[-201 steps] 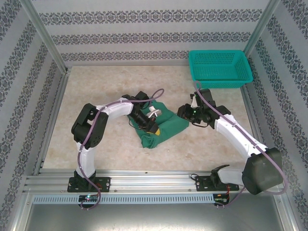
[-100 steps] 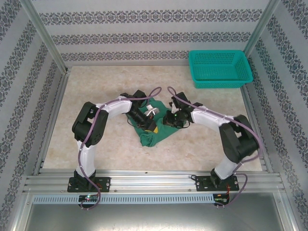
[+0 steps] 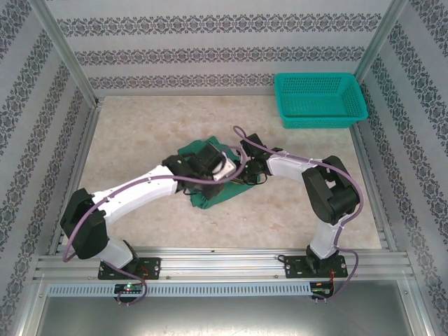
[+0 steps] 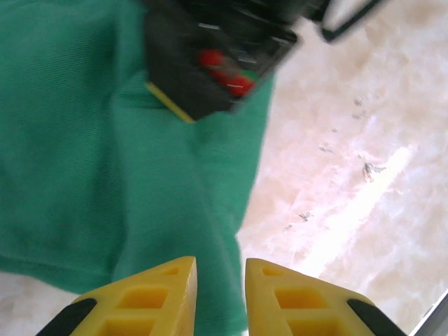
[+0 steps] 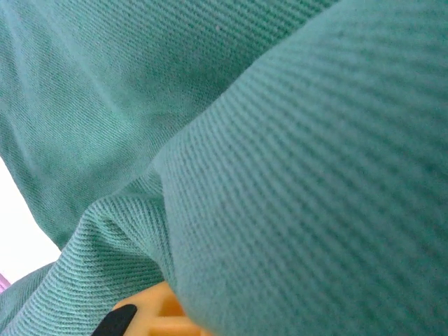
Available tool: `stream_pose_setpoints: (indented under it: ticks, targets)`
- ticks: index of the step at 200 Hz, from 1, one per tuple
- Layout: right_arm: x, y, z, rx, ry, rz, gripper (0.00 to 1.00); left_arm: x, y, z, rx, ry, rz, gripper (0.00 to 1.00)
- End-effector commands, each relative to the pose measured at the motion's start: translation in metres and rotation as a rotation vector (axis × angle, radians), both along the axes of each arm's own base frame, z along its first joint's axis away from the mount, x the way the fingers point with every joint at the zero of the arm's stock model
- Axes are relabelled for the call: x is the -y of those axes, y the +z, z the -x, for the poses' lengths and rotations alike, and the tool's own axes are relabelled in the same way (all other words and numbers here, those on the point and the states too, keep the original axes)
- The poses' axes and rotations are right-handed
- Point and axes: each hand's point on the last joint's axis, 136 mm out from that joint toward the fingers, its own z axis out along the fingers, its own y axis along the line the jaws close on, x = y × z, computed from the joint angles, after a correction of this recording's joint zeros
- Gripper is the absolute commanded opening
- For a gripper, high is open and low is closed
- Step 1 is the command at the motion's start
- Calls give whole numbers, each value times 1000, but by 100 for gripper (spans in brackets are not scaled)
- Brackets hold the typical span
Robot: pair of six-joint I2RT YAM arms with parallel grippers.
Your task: Roll up the long pants
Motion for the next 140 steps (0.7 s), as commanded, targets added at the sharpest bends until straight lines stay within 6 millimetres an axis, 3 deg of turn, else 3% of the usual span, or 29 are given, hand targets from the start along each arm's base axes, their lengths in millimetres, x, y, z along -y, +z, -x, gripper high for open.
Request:
stream_pose_setpoints:
  ticks: [1,18,37,86,119,140]
  targets:
    - [16,-28,3,-62,-44,80,5,2,-26,8,41,-65,-112,24]
    - [18,-26,1,-56,-46,82,5,-4,-51,9,0,-62,-180,18]
    - [21,-24,1,-51,-51,84,5,-18,-69,-5,-19,4,-227,16]
    - [27,-27,2,-60,-50,99,5,-70,-85,-46,-79,239,-268,13]
    - [30,-38,6,-83,-52,111,4,-76,-114,-46,-167,288,-276,10]
    - [35,-40,9,-88,-60,119,4,-65,-109,-47,-121,275,-241,12]
